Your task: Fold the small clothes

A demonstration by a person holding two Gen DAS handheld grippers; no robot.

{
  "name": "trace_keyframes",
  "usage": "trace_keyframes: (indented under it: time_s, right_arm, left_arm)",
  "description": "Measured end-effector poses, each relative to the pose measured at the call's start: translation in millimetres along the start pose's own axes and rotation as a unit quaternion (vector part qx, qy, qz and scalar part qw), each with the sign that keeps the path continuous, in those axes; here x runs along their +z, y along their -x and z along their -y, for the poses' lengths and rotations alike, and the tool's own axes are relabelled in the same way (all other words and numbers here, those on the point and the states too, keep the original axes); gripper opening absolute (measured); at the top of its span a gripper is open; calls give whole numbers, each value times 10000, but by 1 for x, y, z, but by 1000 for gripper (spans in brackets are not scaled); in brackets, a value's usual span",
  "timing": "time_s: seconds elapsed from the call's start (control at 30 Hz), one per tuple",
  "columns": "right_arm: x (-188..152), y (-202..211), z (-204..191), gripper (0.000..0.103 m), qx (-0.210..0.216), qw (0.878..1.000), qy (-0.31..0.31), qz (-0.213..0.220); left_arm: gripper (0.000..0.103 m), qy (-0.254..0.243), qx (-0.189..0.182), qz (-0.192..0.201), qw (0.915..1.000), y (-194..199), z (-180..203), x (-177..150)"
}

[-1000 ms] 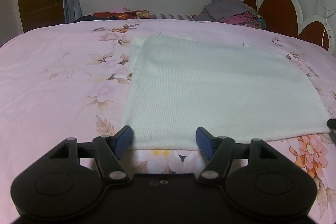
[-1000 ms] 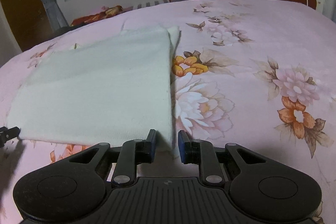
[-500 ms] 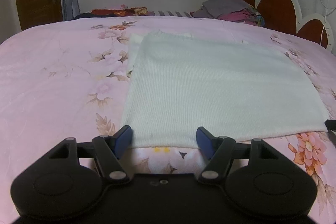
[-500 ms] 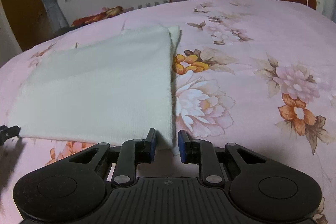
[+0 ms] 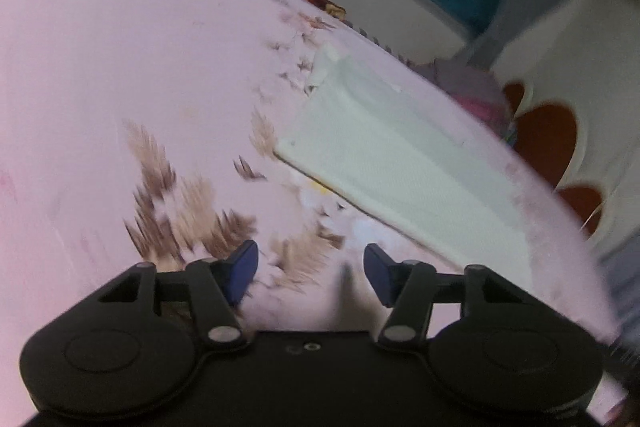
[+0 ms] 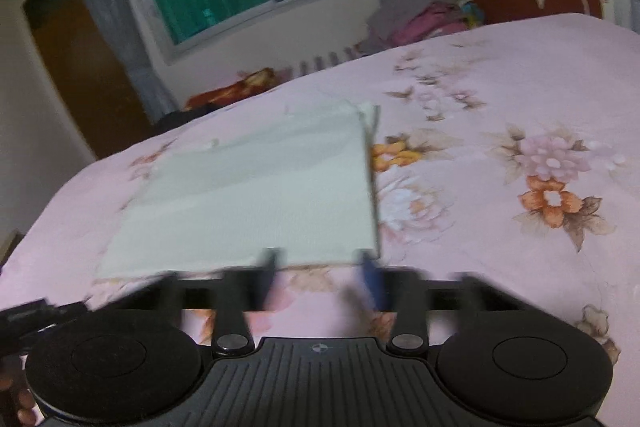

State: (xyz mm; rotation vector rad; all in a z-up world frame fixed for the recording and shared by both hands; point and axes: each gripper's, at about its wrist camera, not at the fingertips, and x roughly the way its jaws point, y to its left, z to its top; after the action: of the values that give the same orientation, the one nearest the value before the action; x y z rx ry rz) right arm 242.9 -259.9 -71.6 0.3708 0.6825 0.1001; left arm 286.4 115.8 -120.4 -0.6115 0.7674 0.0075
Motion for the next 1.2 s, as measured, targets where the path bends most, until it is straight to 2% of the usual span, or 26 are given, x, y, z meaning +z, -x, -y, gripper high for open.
trace_keyframes:
  time_s: [0.07,0.17,0.37,0.47,0.53,0.67,0.87,0.93,1.0,1.07,1.13,1.2]
  right_arm:
    - [-2,1,-5,14,69,9999,33,-69]
    - [-3,-2,-11,14,76,9998,113,-139]
    - [5,-25,-25,14,102,9995,175,-245]
    - [16,-46,-35,13,60,9995,209,-236]
    - [26,-63,-43,0,66,9996,171,-236]
    - [46,-104,-62,0,95,9993,220,-303]
    - [68,-170,-93,0,162,9980,357,-497]
    - [71,-187,-102,0,162,9975,397,-568]
    - [72,-200,-106,0,128,9970,429,-627]
    - [72,-209,-108,0,66,9969,438,-654]
    - [72,-212,-106,0,57,9972,356,-650]
    - [74,-213,-108,0,39,9974,370,-625]
  left_arm:
    - [56,336,-257,-25,9991,-4,-4,1]
    - [56,596,-382,-70,9975,-21,-6,11]
    - [55,1404,-643,190,9878,-61,-12,28]
    - [55,1493,-703,391,9855,-77,-10,37]
    - [55,1581,-764,523,9831,-86,-8,41]
    - [51,1588,-824,760,9809,-101,0,47]
    - [36,1554,-817,780,9814,-123,5,62]
    - [18,1576,-803,713,9816,-123,2,61]
    - [11,1698,-772,661,9802,-122,-5,59]
    - [11,1816,-824,649,9778,-116,-8,56]
    - [23,1767,-828,699,9783,-107,-5,50]
    - [28,1675,-845,778,9792,-103,-2,45]
